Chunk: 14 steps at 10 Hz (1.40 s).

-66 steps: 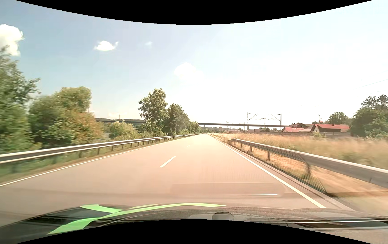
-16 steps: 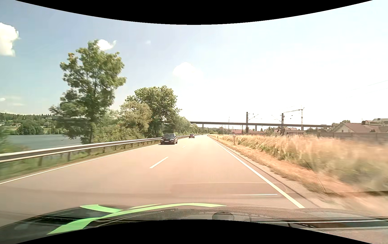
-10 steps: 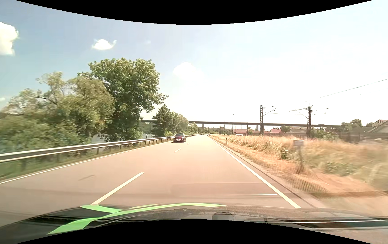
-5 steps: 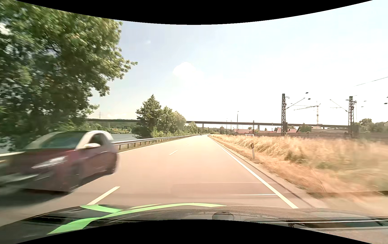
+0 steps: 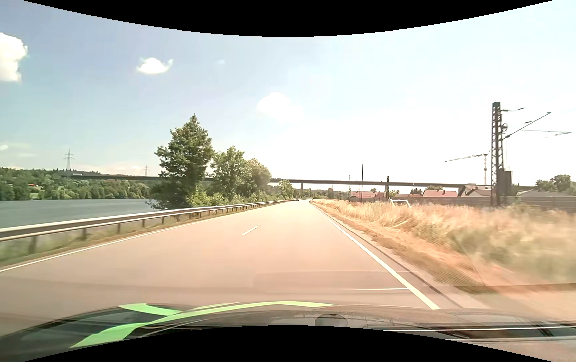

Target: Follow the waypoints while adhering to traffic rules and regulations

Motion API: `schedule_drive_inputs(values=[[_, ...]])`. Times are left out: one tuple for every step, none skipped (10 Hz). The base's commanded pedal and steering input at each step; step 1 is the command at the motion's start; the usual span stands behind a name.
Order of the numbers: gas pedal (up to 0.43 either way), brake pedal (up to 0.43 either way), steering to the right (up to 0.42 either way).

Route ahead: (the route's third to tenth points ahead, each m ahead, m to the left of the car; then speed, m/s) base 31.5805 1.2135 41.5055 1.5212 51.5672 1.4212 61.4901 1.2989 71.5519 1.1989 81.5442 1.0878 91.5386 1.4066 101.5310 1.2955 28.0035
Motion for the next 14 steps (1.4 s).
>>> schedule_drive_inputs(values=[[0.268, 0.000, -0.001], [0.280, 0.000, -0.001], [0.287, 0.000, -0.001], [0.287, 0.000, -0.001], [0.287, 0.000, -0.001], [0.287, 0.000, -0.001], [0.268, 0.000, -0.001], [0.228, 0.000, -0.001], [0.220, 0.000, -0.001], [0.220, 0.000, -0.001], [0.220, 0.000, -0.001], [0.220, 0.000, -0.001], [0.220, 0.000, -0.001], [0.220, 0.000, -0.001]])
